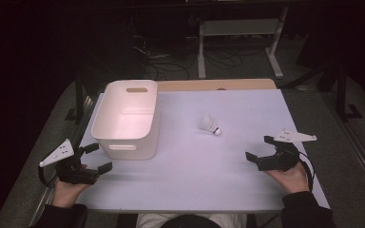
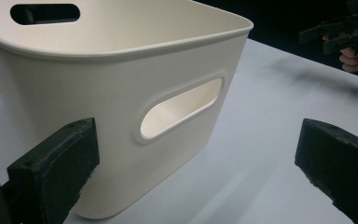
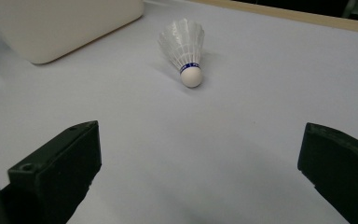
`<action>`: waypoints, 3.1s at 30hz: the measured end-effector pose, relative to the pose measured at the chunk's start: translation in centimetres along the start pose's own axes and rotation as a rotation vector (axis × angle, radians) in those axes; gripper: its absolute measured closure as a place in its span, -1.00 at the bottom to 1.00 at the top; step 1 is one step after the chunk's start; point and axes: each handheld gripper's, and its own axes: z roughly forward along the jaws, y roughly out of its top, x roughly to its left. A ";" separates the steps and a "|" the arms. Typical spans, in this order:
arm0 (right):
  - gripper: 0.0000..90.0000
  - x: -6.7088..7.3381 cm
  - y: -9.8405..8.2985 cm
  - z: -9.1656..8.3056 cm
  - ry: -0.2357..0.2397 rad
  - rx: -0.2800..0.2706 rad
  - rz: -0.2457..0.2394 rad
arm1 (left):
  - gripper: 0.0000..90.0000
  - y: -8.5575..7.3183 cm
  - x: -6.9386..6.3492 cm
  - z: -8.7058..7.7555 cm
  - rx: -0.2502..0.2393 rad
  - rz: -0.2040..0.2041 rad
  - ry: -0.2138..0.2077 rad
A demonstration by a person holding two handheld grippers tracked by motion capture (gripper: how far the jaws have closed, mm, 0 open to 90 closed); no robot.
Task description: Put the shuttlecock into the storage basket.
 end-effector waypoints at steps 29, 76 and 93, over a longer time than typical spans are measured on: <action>-1.00 0.9 2.1 -0.7 0.008 0.019 -0.040 | -1.00 0.0 0.0 0.0 0.000 -0.003 0.000; -1.00 0.4 7.1 0.5 0.051 0.107 -0.111 | -1.00 0.0 0.0 0.1 0.010 -0.002 -0.003; -1.00 0.3 8.7 1.3 0.064 0.138 -0.134 | -1.00 0.0 0.0 0.1 0.013 -0.001 -0.005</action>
